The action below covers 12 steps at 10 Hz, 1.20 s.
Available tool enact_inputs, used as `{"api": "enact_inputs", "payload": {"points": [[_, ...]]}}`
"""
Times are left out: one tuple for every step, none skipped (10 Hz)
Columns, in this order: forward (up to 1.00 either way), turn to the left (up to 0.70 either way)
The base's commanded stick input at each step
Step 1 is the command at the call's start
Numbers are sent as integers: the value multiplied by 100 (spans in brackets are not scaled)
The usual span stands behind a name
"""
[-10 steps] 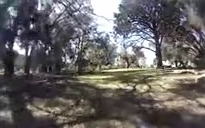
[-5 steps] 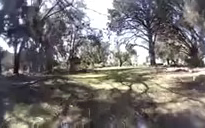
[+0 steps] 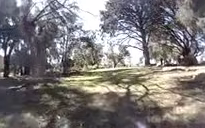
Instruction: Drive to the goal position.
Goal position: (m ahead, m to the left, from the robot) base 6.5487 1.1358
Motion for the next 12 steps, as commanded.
{"api": "enact_inputs", "payload": {"points": [[70,-13],[70,0],[70,0],[70,-4],[70,-19],[70,-20],[70,-5],[70,-27],[70,-27],[70,0],[70,0],[70,0]]}}
